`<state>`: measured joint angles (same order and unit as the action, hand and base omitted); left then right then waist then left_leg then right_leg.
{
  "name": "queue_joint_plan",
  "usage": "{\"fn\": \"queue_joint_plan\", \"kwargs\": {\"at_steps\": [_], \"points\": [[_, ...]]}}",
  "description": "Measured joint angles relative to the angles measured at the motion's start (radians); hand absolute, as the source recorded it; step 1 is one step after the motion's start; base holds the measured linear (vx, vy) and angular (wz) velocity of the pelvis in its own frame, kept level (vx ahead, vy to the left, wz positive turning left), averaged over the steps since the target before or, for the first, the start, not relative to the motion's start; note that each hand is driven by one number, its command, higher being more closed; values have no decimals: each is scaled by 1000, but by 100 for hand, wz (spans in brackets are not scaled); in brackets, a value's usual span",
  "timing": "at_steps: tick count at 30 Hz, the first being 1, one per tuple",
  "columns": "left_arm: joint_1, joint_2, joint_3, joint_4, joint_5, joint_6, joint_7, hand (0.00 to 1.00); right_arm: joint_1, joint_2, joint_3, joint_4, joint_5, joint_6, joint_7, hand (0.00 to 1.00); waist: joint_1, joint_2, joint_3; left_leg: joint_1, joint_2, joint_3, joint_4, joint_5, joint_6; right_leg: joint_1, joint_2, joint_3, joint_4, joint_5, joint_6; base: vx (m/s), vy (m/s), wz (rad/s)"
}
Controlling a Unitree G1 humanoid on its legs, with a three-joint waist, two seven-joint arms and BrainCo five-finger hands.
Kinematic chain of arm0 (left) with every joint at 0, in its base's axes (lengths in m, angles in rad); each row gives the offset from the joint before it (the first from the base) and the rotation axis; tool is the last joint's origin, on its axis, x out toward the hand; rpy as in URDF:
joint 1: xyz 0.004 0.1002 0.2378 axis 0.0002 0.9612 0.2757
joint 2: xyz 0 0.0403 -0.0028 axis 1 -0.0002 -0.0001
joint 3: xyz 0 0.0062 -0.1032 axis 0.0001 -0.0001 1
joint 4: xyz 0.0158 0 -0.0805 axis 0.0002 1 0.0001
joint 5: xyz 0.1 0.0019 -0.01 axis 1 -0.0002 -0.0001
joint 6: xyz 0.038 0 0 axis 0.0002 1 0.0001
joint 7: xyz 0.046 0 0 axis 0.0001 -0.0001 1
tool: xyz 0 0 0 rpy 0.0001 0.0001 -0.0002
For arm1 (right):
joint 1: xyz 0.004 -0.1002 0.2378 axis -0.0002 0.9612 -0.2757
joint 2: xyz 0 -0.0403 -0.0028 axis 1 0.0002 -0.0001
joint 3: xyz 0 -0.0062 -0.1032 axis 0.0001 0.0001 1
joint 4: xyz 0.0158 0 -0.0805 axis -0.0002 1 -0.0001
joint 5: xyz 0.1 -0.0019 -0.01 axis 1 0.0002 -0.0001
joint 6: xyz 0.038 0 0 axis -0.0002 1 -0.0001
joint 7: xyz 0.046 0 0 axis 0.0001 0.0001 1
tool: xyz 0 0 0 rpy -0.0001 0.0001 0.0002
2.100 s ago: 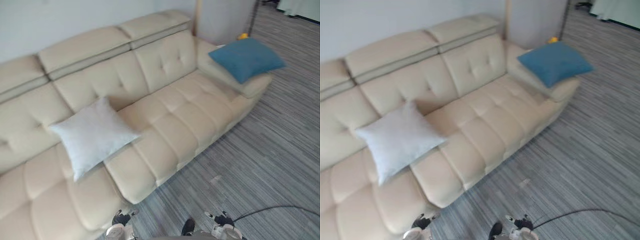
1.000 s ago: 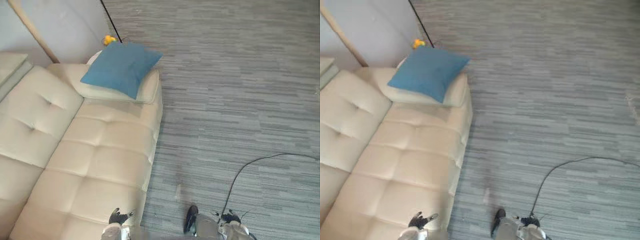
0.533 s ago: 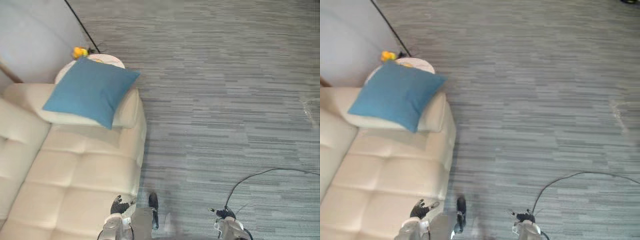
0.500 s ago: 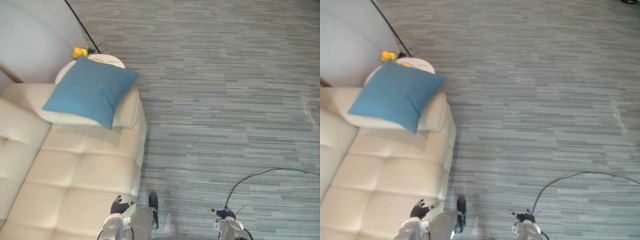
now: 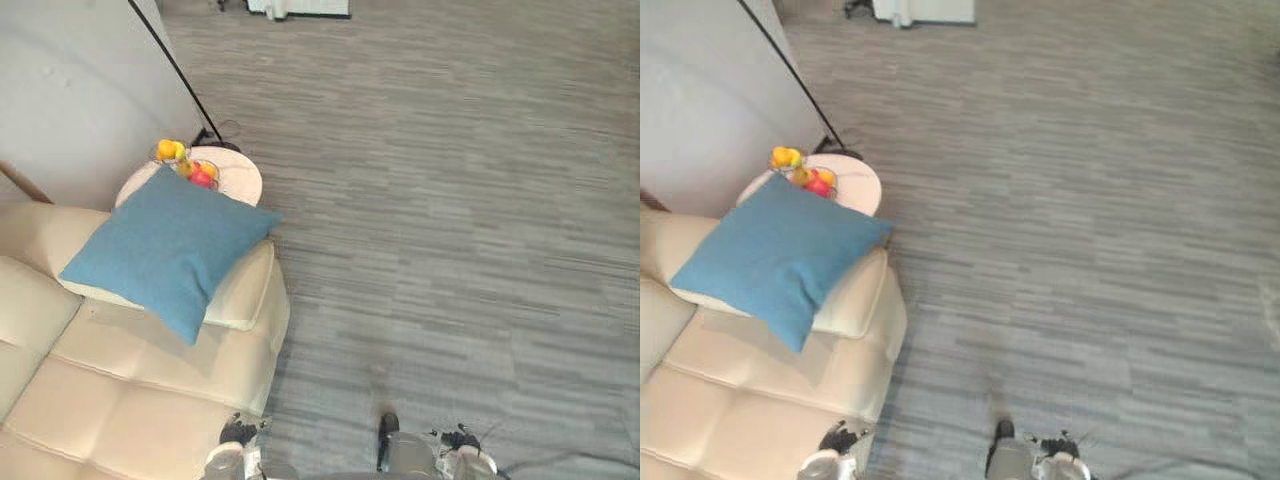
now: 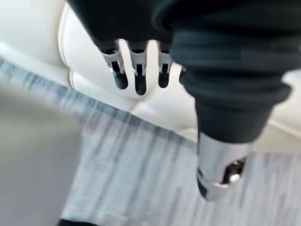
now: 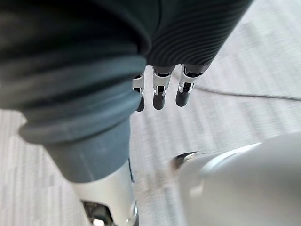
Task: Pick up cushions and gather them together orderly.
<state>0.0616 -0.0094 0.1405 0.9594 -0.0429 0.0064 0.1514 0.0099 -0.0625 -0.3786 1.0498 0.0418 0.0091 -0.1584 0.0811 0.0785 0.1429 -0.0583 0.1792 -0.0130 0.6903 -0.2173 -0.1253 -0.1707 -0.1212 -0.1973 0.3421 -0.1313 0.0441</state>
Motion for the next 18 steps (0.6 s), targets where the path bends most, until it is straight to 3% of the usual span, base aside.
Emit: {"fn": "queue_joint_plan", "kwargs": {"at_steps": [1, 3, 6, 8, 9, 10, 11, 13, 15, 17, 18], "points": [[4, -3, -1, -13, -1, -1, 1, 0, 3, -1, 3, -4, 1, -1, -2, 0, 2, 4, 1, -57, 31, 17, 125, 69, -7, 44, 5, -22, -10, -20, -15, 325, -220, 75], [5, 5, -9, -16, -1, -3, -1, 0, 2, 0, 4, -2, 2, -2, -8, 0, 3, -2, 4, -125, 54, 87, 194, 30, 29, 138, 3, -71, -73, -27, -21, 346, -186, 60], [-2, 21, -43, -25, -1, -12, -2, 0, -3, 3, 1, -2, 10, -1, -12, 0, 5, -14, 9, -188, 14, 230, -65, -3, 58, 231, -5, -147, -194, -13, -8, 263, -64, 61], [-9, 27, -54, -23, 1, -12, -2, 0, -1, 3, 1, -2, 21, -1, -12, 0, 5, -13, 9, -183, -14, 321, -327, 78, 77, 265, -3, -198, -238, -12, 10, 286, 57, 65], [-12, 25, -52, -23, 0, -11, -2, 0, 2, 4, 2, -3, 30, -1, -12, 0, 9, -15, 10, -177, -26, 380, -437, 199, 103, 289, 1, -224, -254, -14, 29, 415, 118, 60], [-19, 34, -51, -25, 3, -11, -2, 0, 2, 10, 3, -5, 38, -1, -13, 0, 14, -35, 14, -161, -56, 413, -470, 217, 128, 309, -20, -244, -270, -6, 45, 347, 110, 56], [-19, 40, -51, -24, 3, -11, -2, 0, 5, 20, 3, -8, 38, -2, -14, 0, 15, -52, 12, -150, -72, 440, -490, 219, 131, 315, -32, -262, -280, 0, 55, 333, 106, 46], [-24, 57, -51, -22, 3, -8, -3, 0, 0, 46, 8, -12, 38, -2, -14, 0, 21, -86, 8, -148, -111, 421, -500, 192, 165, 320, -61, -291, -261, 5, 61, 312, 105, 48], [-29, 63, -51, -4, 2, 1, -2, 0, 5, 54, 7, -8, 37, 0, -12, 0, 23, -86, 6, -101, -136, 400, -496, 154, 177, 322, -102, -291, -123, 5, 64, 312, 135, 53], [-29, 62, -64, 6, 3, 4, -4, 0, 14, 59, 9, -12, 37, -1, -5, 0, 21, -84, 1, -43, -159, 348, -498, 117, 183, 248, -181, -277, 174, 31, 110, 329, 164, 64], [-29, 67, -74, 8, 3, 8, -5, 0, 17, 61, 9, -13, 37, -1, -2, 0, 16, -89, -1, -25, -172, 321, -500, 102, 183, 192, -211, -236, 315, 42, 112, 344, 129, 89]]}}
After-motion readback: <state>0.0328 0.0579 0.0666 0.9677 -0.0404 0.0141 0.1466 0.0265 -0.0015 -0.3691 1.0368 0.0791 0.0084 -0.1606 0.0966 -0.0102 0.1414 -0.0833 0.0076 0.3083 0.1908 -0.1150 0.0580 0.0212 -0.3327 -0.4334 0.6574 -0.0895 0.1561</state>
